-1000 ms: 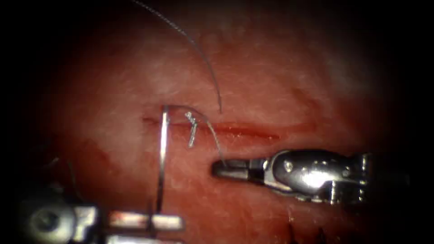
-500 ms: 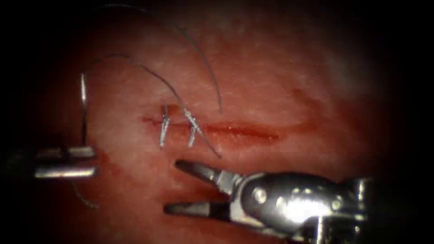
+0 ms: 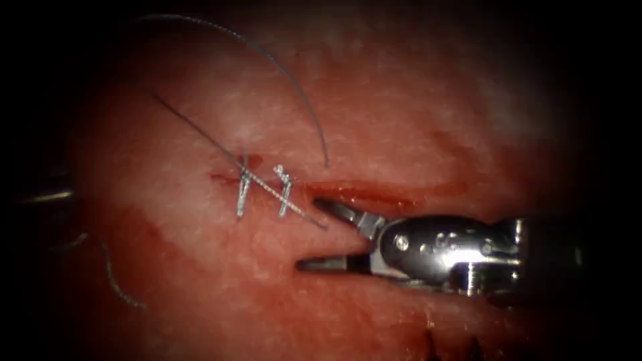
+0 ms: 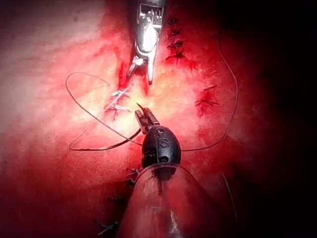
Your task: Wound Closure
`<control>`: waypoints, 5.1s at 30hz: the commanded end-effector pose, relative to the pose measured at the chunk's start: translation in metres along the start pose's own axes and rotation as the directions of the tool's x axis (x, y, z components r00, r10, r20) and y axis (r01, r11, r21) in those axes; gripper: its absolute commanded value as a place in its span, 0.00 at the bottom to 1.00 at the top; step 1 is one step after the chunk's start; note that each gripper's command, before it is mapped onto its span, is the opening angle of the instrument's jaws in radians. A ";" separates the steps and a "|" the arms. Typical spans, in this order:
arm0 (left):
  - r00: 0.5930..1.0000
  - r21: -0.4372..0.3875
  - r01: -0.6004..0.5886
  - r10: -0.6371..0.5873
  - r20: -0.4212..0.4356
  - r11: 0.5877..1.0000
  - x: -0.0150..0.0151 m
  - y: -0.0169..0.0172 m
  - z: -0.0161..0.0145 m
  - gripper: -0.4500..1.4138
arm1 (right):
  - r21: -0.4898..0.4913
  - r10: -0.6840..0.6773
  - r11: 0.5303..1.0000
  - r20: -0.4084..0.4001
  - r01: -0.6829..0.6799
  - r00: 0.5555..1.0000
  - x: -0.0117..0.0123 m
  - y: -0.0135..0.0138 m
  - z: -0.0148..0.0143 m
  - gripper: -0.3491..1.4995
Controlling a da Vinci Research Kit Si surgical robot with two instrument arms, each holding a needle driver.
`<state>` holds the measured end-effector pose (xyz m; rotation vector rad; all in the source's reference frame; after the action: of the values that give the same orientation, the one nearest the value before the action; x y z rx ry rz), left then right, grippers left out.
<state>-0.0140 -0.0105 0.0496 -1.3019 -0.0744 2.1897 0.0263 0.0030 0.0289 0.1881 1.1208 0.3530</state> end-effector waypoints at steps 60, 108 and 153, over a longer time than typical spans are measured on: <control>0.999 0.003 -0.015 0.015 -0.030 1.000 -0.0036 0.0029 0.0049 0.00 | -0.089 -0.188 0.976 0.110 0.198 0.976 -0.0007 -0.0028 0.0005 0.78; 0.999 0.010 -0.028 0.028 -0.039 1.000 -0.0053 0.0029 0.0062 0.00 | -0.134 -0.253 0.956 0.072 0.261 0.965 0.0044 -0.0054 -0.0042 0.86; 0.999 0.006 -0.031 0.031 -0.042 1.000 -0.0056 0.0029 0.0063 0.00 | -0.117 -0.375 0.917 0.072 0.381 0.924 0.0151 -0.0130 -0.0063 0.87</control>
<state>-0.0182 -0.0130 0.0561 -1.3576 -0.0268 2.1855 0.0283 -0.0027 0.0087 -0.1436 1.0538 0.0685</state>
